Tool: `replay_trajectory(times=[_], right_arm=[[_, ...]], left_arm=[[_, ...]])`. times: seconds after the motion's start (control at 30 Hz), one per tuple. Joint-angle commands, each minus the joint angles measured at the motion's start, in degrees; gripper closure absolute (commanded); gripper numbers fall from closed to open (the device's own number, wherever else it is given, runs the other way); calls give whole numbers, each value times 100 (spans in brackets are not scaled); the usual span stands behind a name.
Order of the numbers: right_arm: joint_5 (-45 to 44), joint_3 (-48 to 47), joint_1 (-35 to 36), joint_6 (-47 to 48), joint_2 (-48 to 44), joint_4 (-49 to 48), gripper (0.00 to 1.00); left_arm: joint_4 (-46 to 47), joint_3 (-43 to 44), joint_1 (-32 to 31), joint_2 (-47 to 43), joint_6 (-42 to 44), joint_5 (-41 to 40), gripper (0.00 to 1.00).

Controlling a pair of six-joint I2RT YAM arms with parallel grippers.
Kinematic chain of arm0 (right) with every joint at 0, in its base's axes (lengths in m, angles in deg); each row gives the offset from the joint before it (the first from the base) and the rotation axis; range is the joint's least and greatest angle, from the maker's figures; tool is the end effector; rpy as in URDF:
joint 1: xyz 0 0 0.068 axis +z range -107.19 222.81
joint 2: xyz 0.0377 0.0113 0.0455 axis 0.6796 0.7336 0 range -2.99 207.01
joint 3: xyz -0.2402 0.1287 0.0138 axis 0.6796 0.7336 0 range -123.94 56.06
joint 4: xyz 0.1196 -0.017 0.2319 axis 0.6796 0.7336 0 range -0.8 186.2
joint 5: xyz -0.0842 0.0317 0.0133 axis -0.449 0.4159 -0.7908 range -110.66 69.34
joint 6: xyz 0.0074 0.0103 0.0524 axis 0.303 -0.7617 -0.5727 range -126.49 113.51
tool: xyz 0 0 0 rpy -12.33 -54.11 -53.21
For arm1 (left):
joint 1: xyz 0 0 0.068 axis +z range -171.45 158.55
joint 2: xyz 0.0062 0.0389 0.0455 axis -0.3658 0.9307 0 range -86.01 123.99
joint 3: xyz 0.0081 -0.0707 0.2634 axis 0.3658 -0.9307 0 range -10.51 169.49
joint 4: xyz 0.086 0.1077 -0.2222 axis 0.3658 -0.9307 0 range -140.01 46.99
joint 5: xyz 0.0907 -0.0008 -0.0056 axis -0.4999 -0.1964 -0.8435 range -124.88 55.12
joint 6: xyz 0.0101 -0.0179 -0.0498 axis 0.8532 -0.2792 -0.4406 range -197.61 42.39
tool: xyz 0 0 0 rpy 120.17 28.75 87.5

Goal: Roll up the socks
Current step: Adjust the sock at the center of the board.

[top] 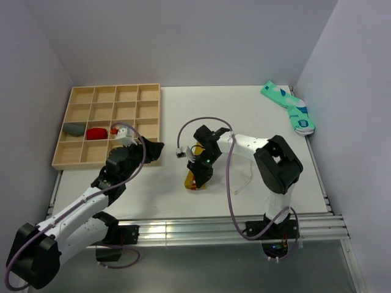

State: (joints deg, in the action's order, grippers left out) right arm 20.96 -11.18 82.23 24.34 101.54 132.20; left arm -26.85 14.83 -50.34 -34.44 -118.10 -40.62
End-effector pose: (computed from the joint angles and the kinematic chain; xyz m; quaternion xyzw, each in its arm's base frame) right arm 0.2434 0.2306 0.1691 -0.5605 0.7445 0.3589 0.0523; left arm 0.1855 -0.0983 0.2468 -0.1093 0.7583 -0.3336 0.5494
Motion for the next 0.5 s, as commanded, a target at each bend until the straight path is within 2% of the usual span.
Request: replay_trajectory(times=[0.0,0.13,0.3,0.47], right_arm=[[1013,-526,-223,599,347,778,99],[1348,-1061,-496,898,831,1446,100],[1506,-1344,-698,907,1306,1737,100],[1831,-1607,-927,942,1631,2141,100]], left_arm=[[1370,-406,-91,72,470,889,40],[2117,-714,-310,659,761,1417,42],[3250,-1049,-714,1319,972,1812,43],[3841,-1032,-812,1952,1017,2296,44]])
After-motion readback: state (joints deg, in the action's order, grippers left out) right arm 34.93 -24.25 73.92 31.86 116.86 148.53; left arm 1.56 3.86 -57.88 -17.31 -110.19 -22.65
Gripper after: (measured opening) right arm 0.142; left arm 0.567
